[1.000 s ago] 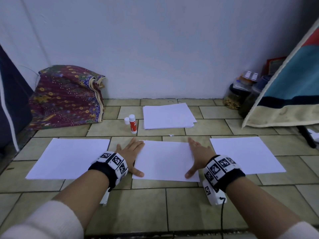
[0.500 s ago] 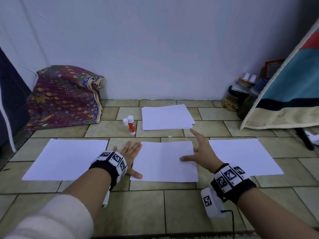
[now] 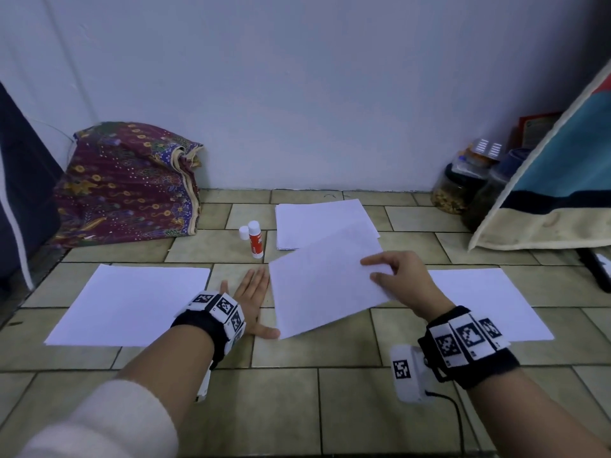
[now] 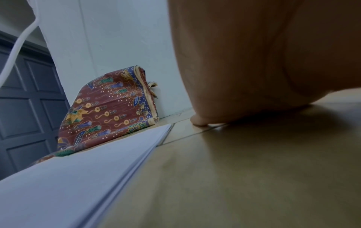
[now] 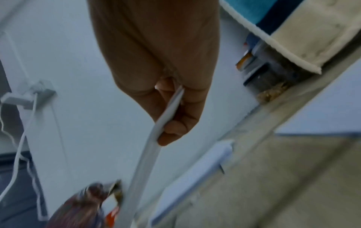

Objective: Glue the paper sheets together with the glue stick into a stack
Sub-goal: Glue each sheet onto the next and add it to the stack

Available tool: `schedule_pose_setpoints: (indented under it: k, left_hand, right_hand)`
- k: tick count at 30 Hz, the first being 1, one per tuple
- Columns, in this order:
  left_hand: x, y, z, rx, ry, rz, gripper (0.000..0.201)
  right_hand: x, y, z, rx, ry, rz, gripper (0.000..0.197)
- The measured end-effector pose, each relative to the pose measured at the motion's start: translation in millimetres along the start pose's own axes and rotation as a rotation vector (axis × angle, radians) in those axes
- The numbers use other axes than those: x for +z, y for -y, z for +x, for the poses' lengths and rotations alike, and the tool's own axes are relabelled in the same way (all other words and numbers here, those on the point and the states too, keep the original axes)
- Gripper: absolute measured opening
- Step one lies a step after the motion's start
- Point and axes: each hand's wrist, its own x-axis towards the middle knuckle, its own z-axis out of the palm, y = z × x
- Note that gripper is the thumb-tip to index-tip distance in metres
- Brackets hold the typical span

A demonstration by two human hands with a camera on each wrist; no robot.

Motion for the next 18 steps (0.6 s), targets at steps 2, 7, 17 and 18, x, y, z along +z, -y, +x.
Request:
schedule_pose_setpoints:
  k: [2,7,17,18]
  left_hand:
    - [-0.4,0.4,0.1,0.0,0.004,0.006,0.169]
    - [5.3,1.0,-2.2,-0.053,-0.027,-0.035,0.135]
    - [5.4,1.7,4.6,-0.075,-0.001,0.003,0.135]
    - [5.3,2.0,5.4,-0.077,0.001,0.007,0.135]
  right_hand:
    - [-11.1,5.0,11.2,-0.037,-0.098,-0.006,0.029]
    - [-22.3,4.5,64.5,-0.011,-0.279,0.086,0.03]
    - [18.8,-5.3,160.6,0.182,-0.093,-0.098,0.039]
    - [21.8,-5.6,164.1,0.194,-0.073,-0.154,0.041]
